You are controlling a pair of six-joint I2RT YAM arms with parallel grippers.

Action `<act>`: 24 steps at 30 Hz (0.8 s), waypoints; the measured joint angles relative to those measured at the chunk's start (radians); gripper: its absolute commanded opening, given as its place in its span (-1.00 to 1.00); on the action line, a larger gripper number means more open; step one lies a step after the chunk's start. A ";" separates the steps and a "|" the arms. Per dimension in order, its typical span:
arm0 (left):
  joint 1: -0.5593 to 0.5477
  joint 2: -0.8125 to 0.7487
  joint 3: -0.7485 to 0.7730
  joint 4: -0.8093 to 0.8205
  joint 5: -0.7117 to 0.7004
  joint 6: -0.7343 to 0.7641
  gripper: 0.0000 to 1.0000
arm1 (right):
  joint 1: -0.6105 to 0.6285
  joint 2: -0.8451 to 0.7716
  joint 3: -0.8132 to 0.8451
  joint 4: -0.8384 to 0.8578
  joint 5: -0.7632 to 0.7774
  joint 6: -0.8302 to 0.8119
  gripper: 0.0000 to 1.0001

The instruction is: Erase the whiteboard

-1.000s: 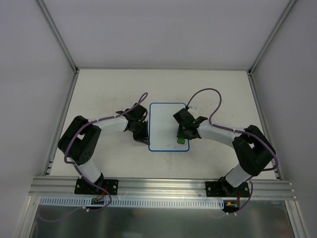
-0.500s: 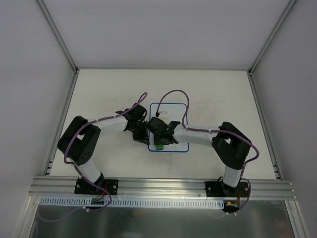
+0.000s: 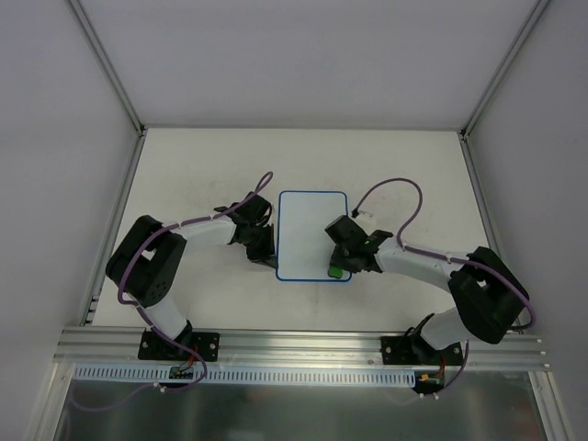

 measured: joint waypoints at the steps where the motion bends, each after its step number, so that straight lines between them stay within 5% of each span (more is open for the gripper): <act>1: 0.002 -0.001 -0.002 0.002 0.002 0.000 -1.00 | -0.024 -0.027 -0.026 0.000 -0.003 0.002 -1.00; 8: 0.002 -0.001 -0.003 0.011 0.006 0.000 -1.00 | -0.078 -0.051 -0.039 -0.021 -0.023 -0.003 -0.99; 24: 0.015 -0.008 -0.003 -0.005 -0.004 0.001 -1.00 | 0.098 0.307 0.371 -0.145 0.004 -0.212 -0.99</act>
